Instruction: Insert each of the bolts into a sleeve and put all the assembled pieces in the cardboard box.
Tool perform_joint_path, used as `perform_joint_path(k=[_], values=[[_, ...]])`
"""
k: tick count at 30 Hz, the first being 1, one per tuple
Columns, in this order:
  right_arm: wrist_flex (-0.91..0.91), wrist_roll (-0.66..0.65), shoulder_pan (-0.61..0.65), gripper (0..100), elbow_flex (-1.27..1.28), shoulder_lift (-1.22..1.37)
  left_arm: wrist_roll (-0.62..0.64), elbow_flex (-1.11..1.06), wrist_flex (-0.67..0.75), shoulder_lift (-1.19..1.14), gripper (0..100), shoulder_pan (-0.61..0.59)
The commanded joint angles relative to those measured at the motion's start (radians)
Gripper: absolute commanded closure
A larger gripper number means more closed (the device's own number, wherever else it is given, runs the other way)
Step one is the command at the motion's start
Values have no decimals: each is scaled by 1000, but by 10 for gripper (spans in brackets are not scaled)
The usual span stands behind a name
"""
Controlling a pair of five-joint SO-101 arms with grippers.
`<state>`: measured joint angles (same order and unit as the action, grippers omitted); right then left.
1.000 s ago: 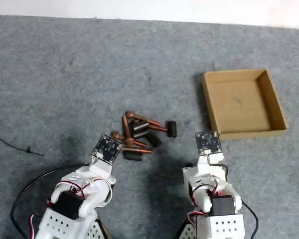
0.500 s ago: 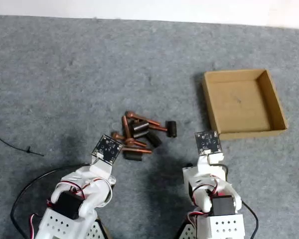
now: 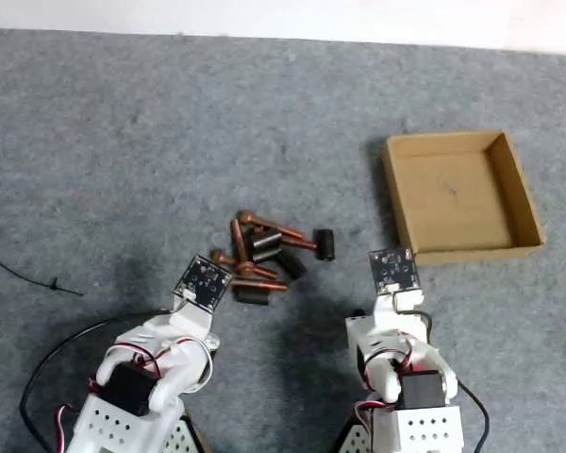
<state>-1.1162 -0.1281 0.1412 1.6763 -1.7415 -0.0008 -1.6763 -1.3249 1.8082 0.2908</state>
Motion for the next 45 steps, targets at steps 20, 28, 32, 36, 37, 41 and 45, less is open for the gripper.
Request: perform_joint_path(k=[20, 28, 32, 36, 37, 41, 45], values=[[-90, 8, -7, 775, 122, -8, -5, -21, -8, 12, 993, 2], [-70, 3, -7, 775, 122, -8, -3, -21, -2, 12, 993, 1], [-65, 3, -8, 775, 122, -8, -6, 5, 48, 12, 993, -157], [-65, 3, -8, 775, 122, -8, -6, 124, 166, 12, 990, -470], [-65, 3, -8, 775, 122, -8, -8, 165, 176, 12, 989, -542], [-65, 3, -8, 775, 122, -8, -161, 320, 242, 12, 989, -697], [-65, 3, -8, 775, 122, -8, -155, 455, 256, 4, 989, -621]])
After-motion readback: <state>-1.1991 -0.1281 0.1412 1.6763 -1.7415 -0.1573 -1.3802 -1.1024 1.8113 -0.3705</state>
